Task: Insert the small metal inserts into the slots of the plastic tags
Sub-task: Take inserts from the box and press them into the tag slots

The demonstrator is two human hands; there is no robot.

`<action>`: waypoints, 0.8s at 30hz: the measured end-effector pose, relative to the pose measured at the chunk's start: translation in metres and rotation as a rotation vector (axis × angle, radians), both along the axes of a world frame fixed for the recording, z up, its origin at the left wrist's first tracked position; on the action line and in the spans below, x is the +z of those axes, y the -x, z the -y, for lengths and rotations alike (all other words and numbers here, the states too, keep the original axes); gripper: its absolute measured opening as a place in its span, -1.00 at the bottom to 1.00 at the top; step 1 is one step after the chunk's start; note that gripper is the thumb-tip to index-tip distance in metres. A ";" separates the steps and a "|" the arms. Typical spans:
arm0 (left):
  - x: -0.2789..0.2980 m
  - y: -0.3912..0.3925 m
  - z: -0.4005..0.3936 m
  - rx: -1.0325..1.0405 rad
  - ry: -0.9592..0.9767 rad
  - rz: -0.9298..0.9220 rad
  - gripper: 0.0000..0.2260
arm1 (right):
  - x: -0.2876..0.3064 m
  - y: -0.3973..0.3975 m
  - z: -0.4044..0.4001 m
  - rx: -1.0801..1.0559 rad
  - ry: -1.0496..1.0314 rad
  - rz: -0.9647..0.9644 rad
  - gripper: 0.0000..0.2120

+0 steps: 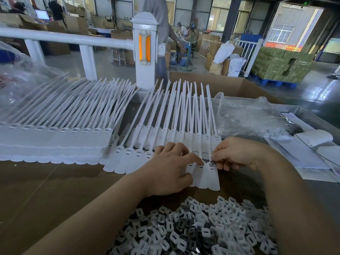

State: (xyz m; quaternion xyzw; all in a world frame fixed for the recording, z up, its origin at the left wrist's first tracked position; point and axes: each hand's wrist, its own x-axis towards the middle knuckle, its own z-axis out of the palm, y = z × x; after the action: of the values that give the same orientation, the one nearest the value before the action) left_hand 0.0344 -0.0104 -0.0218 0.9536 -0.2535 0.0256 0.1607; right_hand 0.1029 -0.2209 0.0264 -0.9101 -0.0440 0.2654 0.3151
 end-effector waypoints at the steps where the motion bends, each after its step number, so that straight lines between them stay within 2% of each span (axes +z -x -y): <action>1: 0.000 0.000 0.000 0.001 0.004 -0.003 -0.60 | 0.000 0.000 0.000 0.005 0.009 0.002 -0.82; 17: -0.001 -0.002 0.000 0.003 -0.001 -0.001 -0.60 | -0.001 -0.002 -0.007 0.094 0.113 -0.010 -0.81; 24: 0.001 -0.002 0.006 -0.082 -0.008 0.089 -0.57 | -0.004 -0.003 -0.005 0.139 0.153 -0.059 -0.81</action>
State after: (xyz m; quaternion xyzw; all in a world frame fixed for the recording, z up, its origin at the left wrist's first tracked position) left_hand 0.0368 -0.0165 -0.0209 0.9410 -0.2992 0.0604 0.1463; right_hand 0.1057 -0.2157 0.0227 -0.9180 -0.0774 0.3161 0.2264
